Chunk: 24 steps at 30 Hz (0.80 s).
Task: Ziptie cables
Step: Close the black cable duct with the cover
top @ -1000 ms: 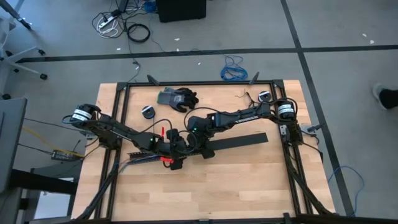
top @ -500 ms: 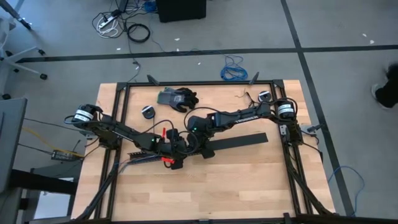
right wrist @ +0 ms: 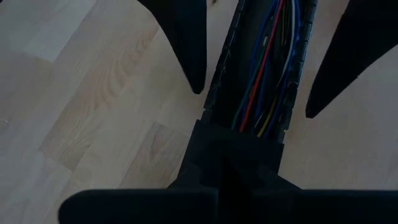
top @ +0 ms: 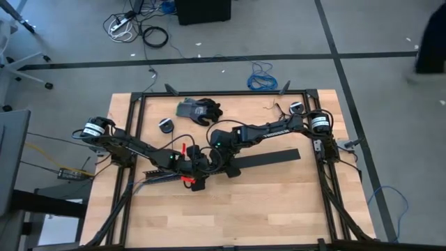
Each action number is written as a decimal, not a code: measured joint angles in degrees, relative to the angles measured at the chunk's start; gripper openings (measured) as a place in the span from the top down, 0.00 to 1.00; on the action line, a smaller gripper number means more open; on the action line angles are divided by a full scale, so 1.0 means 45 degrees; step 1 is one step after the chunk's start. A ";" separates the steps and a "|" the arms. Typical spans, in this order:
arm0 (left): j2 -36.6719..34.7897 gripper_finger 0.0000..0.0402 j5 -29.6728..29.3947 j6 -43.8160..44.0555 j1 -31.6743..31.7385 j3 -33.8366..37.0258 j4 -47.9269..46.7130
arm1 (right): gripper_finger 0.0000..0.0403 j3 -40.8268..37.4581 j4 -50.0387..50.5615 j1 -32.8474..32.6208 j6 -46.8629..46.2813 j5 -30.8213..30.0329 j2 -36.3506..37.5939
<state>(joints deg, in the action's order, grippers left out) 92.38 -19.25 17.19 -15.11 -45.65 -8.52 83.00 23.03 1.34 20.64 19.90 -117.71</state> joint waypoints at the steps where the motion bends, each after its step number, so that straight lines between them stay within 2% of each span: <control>1: 0.0000 0.18 0.0010 0.0000 0.0000 0.0000 0.0000 | 1.00 0.0000 -0.0005 0.0000 0.0000 0.0005 0.0000; 24: 0.0000 0.38 0.0189 0.0005 0.0000 0.0000 0.0090 | 1.00 -0.0015 -0.0621 0.0010 0.0005 0.0253 -0.0024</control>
<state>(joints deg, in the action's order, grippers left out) 92.38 -18.39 17.21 -15.11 -45.65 -8.12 82.94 20.23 1.39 20.67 21.04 -117.82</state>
